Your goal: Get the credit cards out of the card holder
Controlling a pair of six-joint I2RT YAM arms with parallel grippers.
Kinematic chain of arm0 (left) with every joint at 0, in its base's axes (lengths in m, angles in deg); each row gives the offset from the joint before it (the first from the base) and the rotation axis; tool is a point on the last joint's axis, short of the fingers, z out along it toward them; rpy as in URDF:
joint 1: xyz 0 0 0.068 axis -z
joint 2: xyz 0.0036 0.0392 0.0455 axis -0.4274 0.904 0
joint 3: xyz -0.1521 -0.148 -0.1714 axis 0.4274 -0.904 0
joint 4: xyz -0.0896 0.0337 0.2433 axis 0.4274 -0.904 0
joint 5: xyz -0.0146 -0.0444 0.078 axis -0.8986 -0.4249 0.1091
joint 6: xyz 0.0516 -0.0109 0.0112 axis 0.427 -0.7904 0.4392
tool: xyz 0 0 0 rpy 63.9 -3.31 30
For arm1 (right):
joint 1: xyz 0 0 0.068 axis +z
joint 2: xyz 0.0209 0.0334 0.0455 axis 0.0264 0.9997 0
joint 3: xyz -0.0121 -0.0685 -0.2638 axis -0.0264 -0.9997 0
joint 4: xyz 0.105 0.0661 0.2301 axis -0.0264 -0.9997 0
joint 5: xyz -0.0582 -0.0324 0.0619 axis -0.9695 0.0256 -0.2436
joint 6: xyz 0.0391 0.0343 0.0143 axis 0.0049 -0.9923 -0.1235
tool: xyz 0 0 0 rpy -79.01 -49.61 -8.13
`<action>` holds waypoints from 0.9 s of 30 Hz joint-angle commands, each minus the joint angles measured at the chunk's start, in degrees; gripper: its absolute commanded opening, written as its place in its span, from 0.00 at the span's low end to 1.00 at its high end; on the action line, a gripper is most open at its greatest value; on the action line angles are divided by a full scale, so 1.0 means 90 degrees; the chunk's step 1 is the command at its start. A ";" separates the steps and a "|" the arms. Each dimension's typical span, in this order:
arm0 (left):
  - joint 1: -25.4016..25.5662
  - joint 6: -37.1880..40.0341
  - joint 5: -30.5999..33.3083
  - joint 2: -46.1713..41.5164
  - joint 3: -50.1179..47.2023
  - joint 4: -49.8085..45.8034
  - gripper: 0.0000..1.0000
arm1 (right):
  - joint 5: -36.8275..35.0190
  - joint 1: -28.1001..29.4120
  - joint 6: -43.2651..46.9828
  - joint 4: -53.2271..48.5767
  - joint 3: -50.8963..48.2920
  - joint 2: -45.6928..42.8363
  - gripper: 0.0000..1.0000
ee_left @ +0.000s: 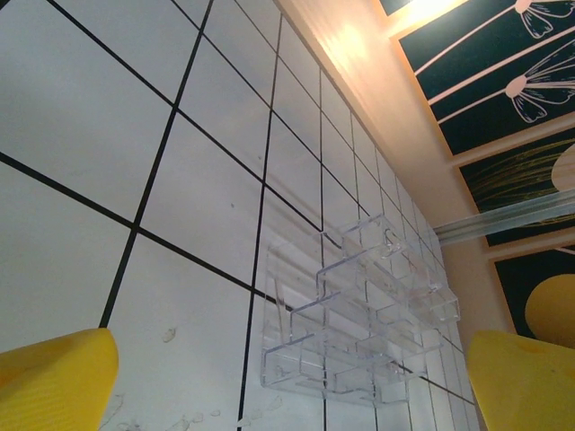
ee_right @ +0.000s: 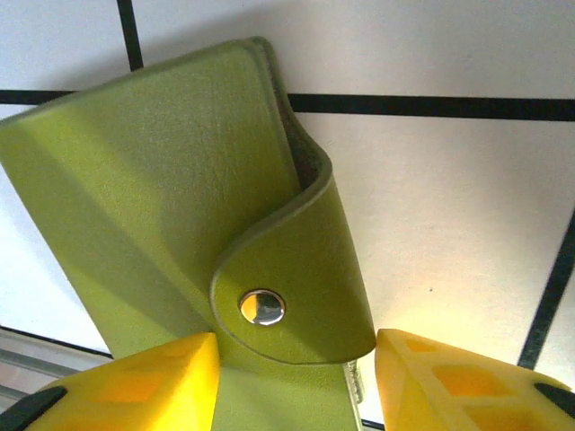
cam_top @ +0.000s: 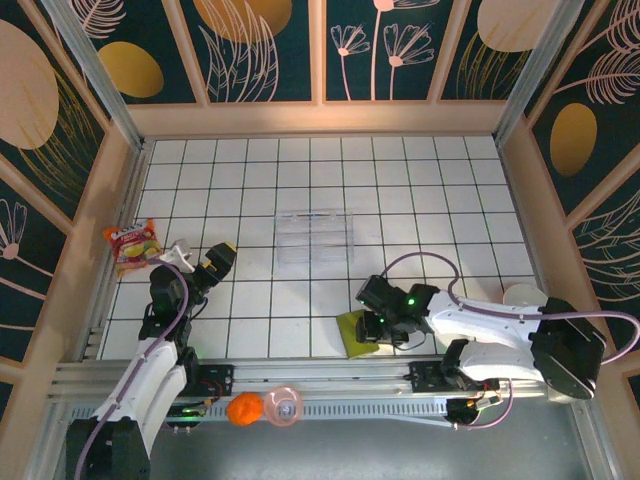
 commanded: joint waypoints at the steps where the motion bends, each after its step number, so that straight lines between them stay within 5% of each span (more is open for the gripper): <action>1: -0.0024 -0.0036 -0.0159 -0.0054 0.0013 0.0026 0.98 | -0.0264 0.0213 -0.0007 0.0164 0.0063 0.0156 0.48; 7: -0.0024 -0.0042 -0.0309 0.0000 0.0023 0.0097 0.96 | -0.0368 0.0323 0.0103 0.0769 -0.0362 0.0182 0.35; 15: -0.0025 -0.0165 -0.0610 -0.0143 -0.0014 0.0296 0.95 | -0.0498 0.0356 0.0318 0.1450 -0.0599 -0.0232 0.00; 27: 0.0399 -0.0260 -0.1027 -0.0498 0.0133 0.0582 0.96 | -0.1004 0.0214 0.1295 0.2450 0.0129 -0.0953 0.00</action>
